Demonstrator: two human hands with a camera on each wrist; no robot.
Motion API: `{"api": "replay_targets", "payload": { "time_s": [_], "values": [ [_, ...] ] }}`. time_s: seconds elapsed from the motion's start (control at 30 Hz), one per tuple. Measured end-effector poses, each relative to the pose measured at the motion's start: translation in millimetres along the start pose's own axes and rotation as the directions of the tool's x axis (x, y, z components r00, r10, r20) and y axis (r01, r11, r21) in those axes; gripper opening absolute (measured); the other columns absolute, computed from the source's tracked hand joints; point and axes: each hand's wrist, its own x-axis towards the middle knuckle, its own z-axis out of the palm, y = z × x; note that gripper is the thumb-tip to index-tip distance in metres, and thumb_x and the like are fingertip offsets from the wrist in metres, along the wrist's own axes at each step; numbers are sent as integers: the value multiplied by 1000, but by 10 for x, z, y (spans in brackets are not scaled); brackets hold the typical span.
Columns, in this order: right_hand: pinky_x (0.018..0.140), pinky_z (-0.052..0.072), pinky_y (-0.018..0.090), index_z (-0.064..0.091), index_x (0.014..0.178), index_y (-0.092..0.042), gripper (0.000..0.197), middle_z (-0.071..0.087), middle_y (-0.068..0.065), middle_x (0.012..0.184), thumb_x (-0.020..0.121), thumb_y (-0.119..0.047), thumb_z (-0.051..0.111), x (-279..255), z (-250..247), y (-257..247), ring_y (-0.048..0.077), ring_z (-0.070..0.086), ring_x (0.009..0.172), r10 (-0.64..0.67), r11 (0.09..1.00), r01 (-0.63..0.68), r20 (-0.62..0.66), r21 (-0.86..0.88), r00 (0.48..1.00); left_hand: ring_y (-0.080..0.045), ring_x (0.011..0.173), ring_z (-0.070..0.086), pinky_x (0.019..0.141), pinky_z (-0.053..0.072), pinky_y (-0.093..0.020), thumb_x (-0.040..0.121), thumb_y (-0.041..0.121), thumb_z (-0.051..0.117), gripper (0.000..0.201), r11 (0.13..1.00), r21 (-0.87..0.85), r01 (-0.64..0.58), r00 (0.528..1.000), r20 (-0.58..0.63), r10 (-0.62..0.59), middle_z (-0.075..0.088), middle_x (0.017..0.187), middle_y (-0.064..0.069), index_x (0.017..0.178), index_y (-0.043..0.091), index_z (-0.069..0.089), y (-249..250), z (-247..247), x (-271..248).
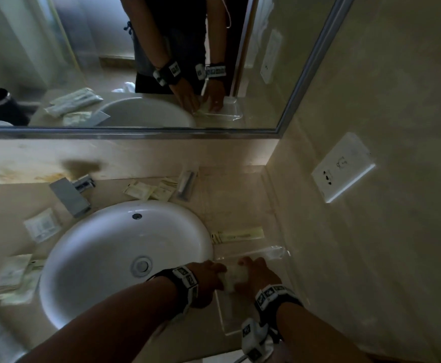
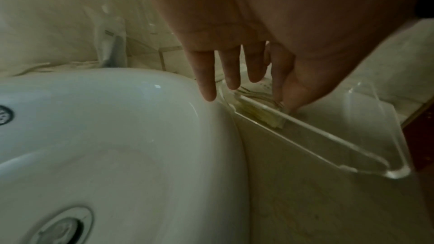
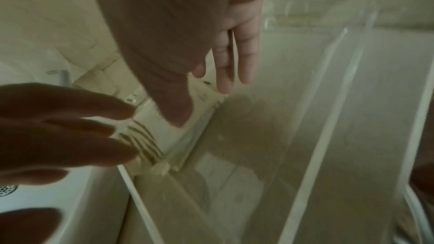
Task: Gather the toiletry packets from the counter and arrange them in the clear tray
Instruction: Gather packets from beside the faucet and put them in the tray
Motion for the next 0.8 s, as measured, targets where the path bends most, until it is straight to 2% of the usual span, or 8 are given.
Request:
{"api": "replay_targets", "payload": {
  "time_s": [0.07,0.2,0.33,0.43,0.5,0.63,0.8],
  "values": [
    [92,50,36,35,139,-39,73,35,3,137,77,-63,65,-66,-112,-29,29,57,115,10,1000,-10,-50,-5,999,-29,143,24,115,31,-46,93,25,50,48,998,-32,51,997,-61,-53,15,160,-1,141,29,45,-97,-96,-161],
    [89,51,35,43,132,-36,64,43,0,133,77,-66,58,-130,-373,-281,23,59,111,-32,999,37,-157,29,987,-24,141,28,114,32,-46,95,33,45,45,948,-177,264,948,-132,-288,18,158,5,140,33,43,-447,-248,-517],
    [92,50,37,45,130,-34,57,47,-1,131,81,-59,58,-63,-569,-780,21,58,111,-153,984,167,-189,59,970,-24,138,34,115,32,-42,91,36,50,48,813,-369,451,831,-158,-533,27,154,2,139,30,46,-906,-313,-897],
    [90,49,36,45,131,-31,54,47,0,128,84,-56,55,27,-630,-1218,22,58,109,-226,969,241,-202,48,953,-24,132,42,109,38,-35,90,38,52,48,711,-465,528,741,-157,-653,36,147,0,137,30,47,-1189,-325,-1185],
    [90,49,35,46,129,-32,48,48,-1,127,86,-52,55,102,-621,-1480,20,58,106,-276,956,290,-209,39,938,-22,128,46,104,42,-34,88,40,52,49,663,-506,551,702,-148,-696,39,144,2,136,32,49,-1348,-342,-1334],
    [93,48,34,45,132,-32,46,48,1,131,89,-46,55,252,-551,-1925,21,57,111,-324,942,334,-177,28,929,-23,127,48,103,44,-36,86,42,50,48,636,-528,563,686,-130,-716,41,142,1,133,39,51,-1552,-432,-1482],
    [94,49,37,46,131,-32,47,47,3,135,88,-47,55,474,-521,-2257,26,58,113,-314,947,320,-136,23,940,-26,125,49,102,42,-33,92,35,49,44,658,-508,556,715,-112,-690,41,142,-4,135,29,51,-1712,-569,-1453]
  ]
}}
